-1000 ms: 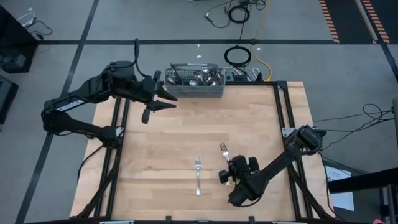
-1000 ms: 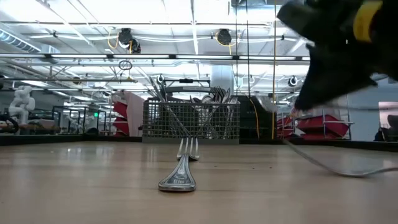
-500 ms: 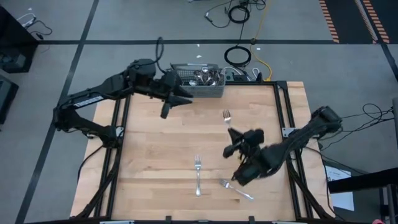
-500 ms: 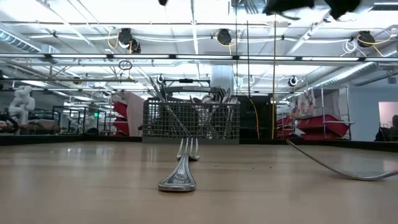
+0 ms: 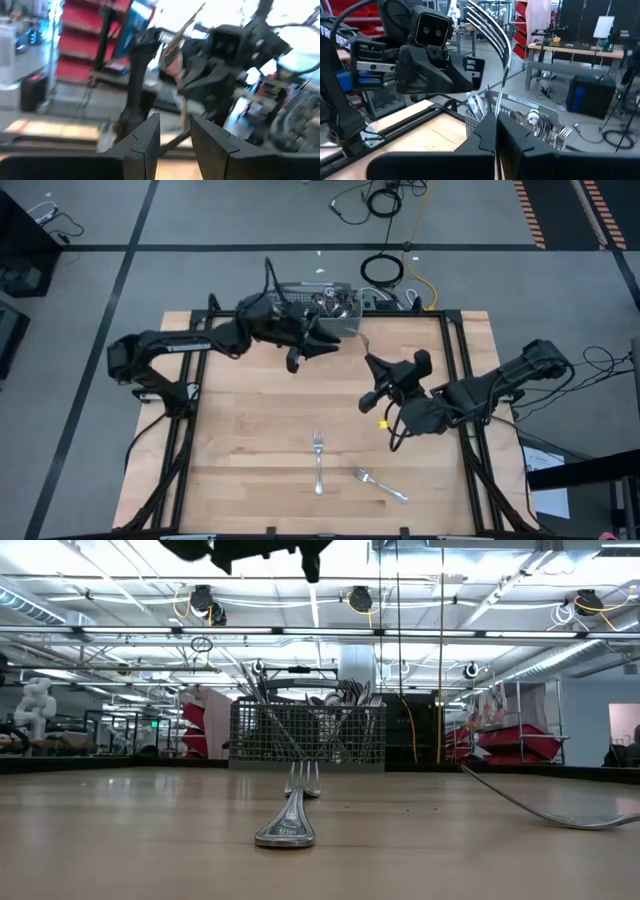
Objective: Sort silverware
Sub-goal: Put the silver fork into the utensil holder
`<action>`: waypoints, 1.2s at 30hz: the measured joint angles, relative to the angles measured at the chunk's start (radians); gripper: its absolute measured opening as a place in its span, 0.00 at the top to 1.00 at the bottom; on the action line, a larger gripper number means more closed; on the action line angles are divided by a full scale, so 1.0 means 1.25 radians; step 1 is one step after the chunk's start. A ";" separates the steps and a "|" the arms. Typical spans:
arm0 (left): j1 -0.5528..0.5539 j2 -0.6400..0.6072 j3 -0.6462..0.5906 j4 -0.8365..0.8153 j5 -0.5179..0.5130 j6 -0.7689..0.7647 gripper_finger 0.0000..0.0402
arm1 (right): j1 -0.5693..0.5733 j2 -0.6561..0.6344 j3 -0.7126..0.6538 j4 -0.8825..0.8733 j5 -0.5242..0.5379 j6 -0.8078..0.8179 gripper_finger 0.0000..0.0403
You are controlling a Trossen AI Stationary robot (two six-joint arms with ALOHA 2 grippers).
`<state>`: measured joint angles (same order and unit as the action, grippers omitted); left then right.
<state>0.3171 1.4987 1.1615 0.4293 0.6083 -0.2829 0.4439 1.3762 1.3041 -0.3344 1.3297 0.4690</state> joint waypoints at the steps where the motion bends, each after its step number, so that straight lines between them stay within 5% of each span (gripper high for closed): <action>1: -0.003 0.011 -0.012 0.054 0.005 -0.024 0.71 | -0.006 0.000 0.000 0.004 -0.007 -0.014 1.00; 6: -0.025 0.066 -0.018 0.223 0.038 -0.092 0.71 | -0.039 0.002 0.000 0.008 -0.060 -0.020 1.00; 13: -0.046 0.115 -0.018 0.294 0.045 -0.103 0.71 | -0.061 0.002 0.000 0.018 -0.096 -0.035 1.00; 20: -0.037 0.130 -0.018 0.300 0.057 -0.075 0.64 | -0.062 0.002 0.000 0.019 -0.099 -0.035 1.00; 27: -0.024 0.130 -0.018 0.312 -0.016 -0.061 0.53 | -0.062 0.002 0.000 0.019 -0.105 -0.038 1.00; 36: -0.036 0.130 -0.018 0.328 -0.049 -0.062 0.51 | -0.091 0.003 0.000 0.022 -0.168 -0.054 1.00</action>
<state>0.2716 1.6608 1.1389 0.8398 0.5475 -0.3603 0.3301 1.3805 1.3041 -0.3065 1.1193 0.4021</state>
